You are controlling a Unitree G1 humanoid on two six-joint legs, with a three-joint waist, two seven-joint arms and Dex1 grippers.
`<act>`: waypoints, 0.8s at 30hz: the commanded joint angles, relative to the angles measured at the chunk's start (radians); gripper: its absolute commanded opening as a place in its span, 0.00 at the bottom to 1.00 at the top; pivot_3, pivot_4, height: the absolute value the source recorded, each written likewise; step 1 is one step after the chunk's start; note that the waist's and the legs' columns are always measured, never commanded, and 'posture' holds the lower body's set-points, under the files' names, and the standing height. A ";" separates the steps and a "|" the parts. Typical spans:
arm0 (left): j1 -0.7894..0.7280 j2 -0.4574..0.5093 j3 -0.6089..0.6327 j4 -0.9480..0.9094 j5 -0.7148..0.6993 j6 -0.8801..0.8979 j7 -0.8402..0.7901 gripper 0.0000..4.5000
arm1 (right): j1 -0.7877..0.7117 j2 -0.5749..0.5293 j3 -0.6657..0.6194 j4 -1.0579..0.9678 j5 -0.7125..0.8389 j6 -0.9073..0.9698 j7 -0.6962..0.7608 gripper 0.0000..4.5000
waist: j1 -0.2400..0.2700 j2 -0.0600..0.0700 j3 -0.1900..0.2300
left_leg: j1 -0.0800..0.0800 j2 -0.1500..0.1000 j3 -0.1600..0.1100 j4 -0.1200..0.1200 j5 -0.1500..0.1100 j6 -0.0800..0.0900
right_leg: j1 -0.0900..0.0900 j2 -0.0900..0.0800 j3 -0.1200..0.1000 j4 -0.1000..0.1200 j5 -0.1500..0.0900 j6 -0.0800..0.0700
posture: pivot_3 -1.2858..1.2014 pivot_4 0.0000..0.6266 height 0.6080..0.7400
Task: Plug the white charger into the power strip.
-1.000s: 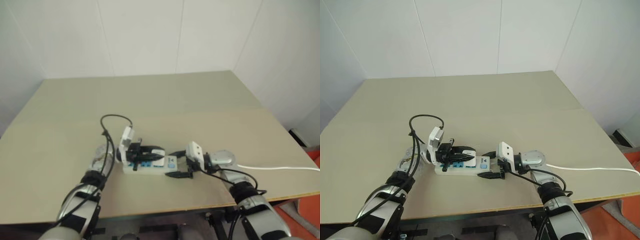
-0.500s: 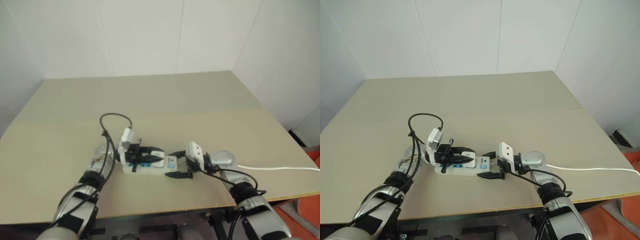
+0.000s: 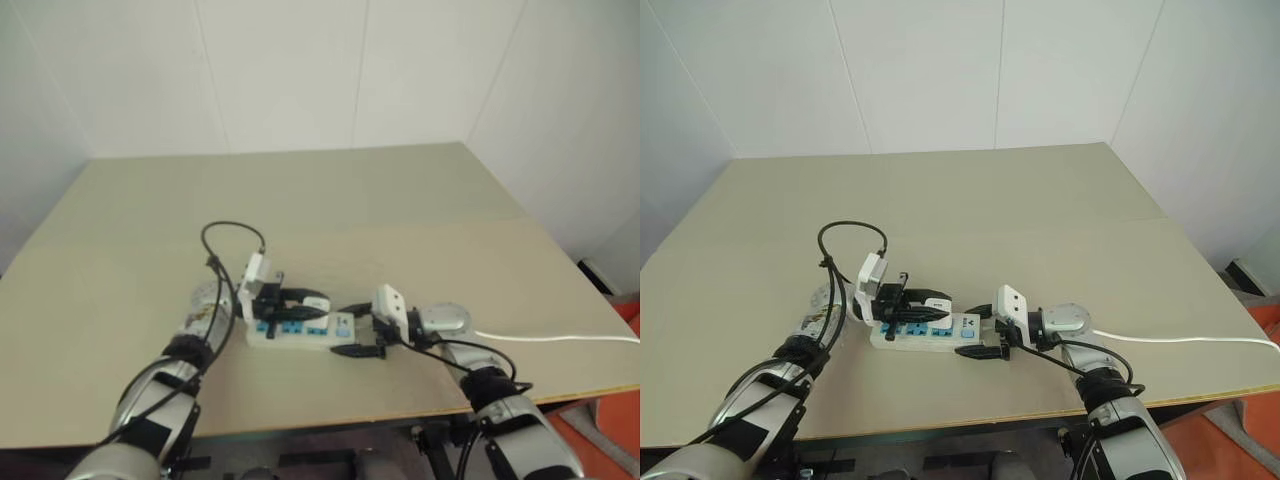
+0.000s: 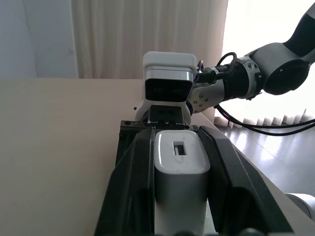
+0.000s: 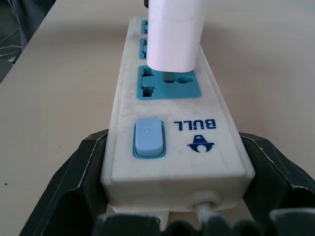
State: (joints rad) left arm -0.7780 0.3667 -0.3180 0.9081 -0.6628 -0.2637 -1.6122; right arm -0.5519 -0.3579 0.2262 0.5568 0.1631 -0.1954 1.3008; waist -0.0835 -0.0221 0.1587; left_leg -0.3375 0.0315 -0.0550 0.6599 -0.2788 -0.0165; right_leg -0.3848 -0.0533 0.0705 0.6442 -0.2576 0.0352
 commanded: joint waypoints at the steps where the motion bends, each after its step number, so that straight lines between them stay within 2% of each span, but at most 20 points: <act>1: 0.031 -0.009 -0.044 0.078 0.058 0.018 -0.002 0.23 | 0.042 0.008 0.061 -0.007 -0.044 0.022 0.021 0.76 | 0.003 0.000 -0.002 | 0.000 0.000 0.000 0.000 0.000 0.000 | 0.000 0.000 0.000 0.000 0.000 0.000 | 0.52 0.24 1.00; 6: 0.032 -0.010 -0.040 0.032 0.003 0.101 -0.002 0.23 | 0.047 0.006 0.062 -0.019 -0.044 0.031 0.012 0.76 | 0.009 0.000 -0.002 | 0.000 0.000 0.000 0.000 0.000 0.001 | 0.000 0.000 0.000 0.000 -0.002 0.004 | 0.52 0.24 1.00; 16: 0.036 0.015 -0.054 -0.029 -0.060 0.173 -0.002 0.23 | 0.054 0.013 0.066 -0.020 -0.050 0.032 0.001 0.76 | 0.008 0.000 -0.002 | 0.000 0.001 0.000 0.000 -0.002 0.003 | 0.000 0.001 0.000 -0.001 -0.002 0.002 | 0.52 0.24 1.00; 24: 0.026 0.024 -0.125 -0.014 -0.034 0.109 -0.002 0.23 | 0.054 0.014 0.064 -0.024 -0.050 0.037 -0.001 0.76 | 0.007 0.000 -0.002 | -0.001 0.001 0.000 0.000 -0.002 0.004 | -0.001 0.002 0.001 -0.001 -0.002 0.002 | 0.52 0.24 1.00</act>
State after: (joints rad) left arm -0.7593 0.3870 -0.4036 0.8776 -0.7280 -0.1383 -1.6109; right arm -0.5284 -0.3583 0.2277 0.5180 0.1608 -0.1809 1.2900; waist -0.0762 -0.0224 0.1568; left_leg -0.3383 0.0324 -0.0549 0.6599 -0.2810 -0.0128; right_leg -0.3863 -0.0518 0.0714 0.6433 -0.2592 0.0372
